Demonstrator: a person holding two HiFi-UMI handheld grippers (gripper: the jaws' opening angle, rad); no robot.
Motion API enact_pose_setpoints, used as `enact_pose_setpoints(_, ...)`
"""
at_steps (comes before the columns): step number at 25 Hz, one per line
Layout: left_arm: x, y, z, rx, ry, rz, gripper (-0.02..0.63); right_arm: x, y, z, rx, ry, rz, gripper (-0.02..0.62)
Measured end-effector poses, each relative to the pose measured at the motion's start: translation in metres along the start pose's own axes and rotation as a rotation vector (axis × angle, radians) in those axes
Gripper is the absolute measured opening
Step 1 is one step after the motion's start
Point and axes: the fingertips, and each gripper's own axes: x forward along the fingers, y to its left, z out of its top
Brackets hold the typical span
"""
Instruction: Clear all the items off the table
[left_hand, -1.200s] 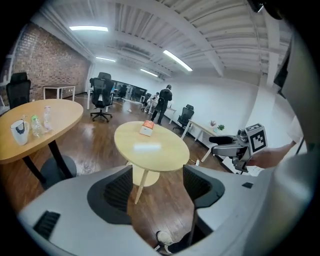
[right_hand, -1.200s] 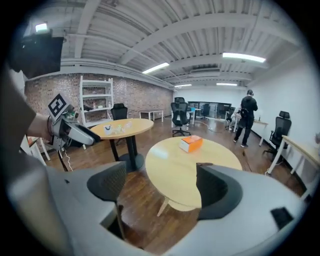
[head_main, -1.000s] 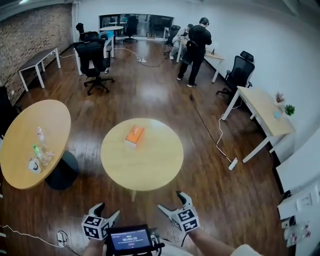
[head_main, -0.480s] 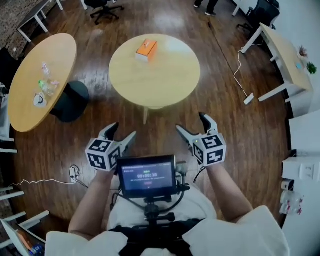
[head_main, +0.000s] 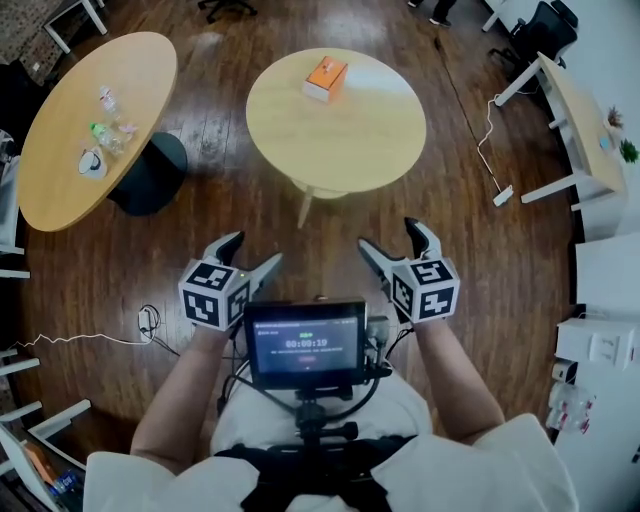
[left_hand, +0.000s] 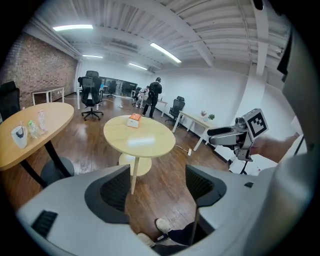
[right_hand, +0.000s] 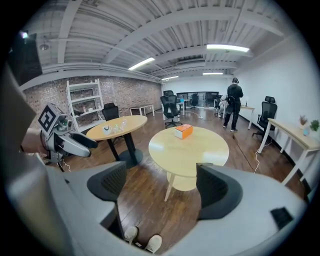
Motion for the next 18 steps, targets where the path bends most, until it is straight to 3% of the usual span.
enact_pose_setpoints(18,-0.056,0.062,-0.036,0.016,0.019,-0.011,0.342,0.023,0.054,-0.019,0.057,0.050,-0.079,0.449)
